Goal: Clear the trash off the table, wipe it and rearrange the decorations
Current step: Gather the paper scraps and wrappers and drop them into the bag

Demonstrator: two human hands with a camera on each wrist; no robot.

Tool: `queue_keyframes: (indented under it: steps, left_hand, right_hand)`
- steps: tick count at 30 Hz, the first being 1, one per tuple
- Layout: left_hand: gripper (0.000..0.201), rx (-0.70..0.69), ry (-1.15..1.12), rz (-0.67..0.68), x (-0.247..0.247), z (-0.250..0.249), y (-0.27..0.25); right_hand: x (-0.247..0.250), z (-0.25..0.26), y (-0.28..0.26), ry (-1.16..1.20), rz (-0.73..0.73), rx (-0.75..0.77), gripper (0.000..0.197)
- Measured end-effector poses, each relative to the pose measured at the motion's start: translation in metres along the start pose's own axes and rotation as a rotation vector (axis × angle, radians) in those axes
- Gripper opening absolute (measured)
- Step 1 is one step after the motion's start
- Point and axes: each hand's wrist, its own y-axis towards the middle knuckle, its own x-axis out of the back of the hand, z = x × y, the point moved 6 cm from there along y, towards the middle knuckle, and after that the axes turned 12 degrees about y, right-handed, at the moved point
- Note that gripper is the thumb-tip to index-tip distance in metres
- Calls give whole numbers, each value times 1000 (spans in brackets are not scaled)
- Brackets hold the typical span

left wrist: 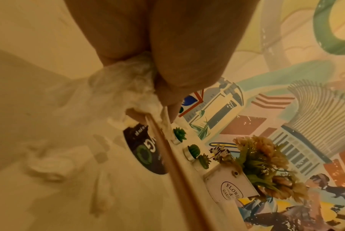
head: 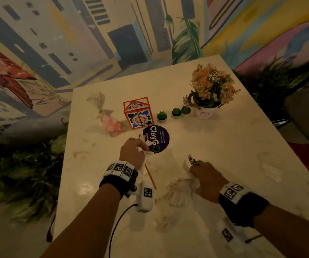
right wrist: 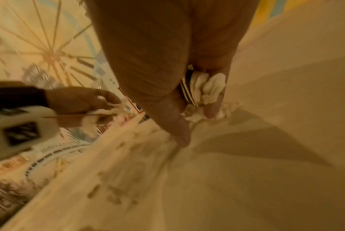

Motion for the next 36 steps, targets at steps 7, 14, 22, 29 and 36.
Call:
queue_keyframes:
  steps: [7,14,22,29,36]
  left_hand:
    - [33,12,-7,65,-1,45,-28]
    - [34,-55,-4,132,-6,61,-40]
    - [47,-391,275,338,-60,11,-42]
    - [28,-434,600,290,-73,0,-45]
    - [19,7,72,142,-36,34,-25]
  right_hand:
    - [-3,2,18,32,-132,-88,40]
    - [36,-16,-3,544,-478,-399,19]
    - [74,-2,-32,643,-707,-314,27]
    - [72,1,-18,715,-599,-279,20]
    - [68,7,3,728,-463,-279,22]
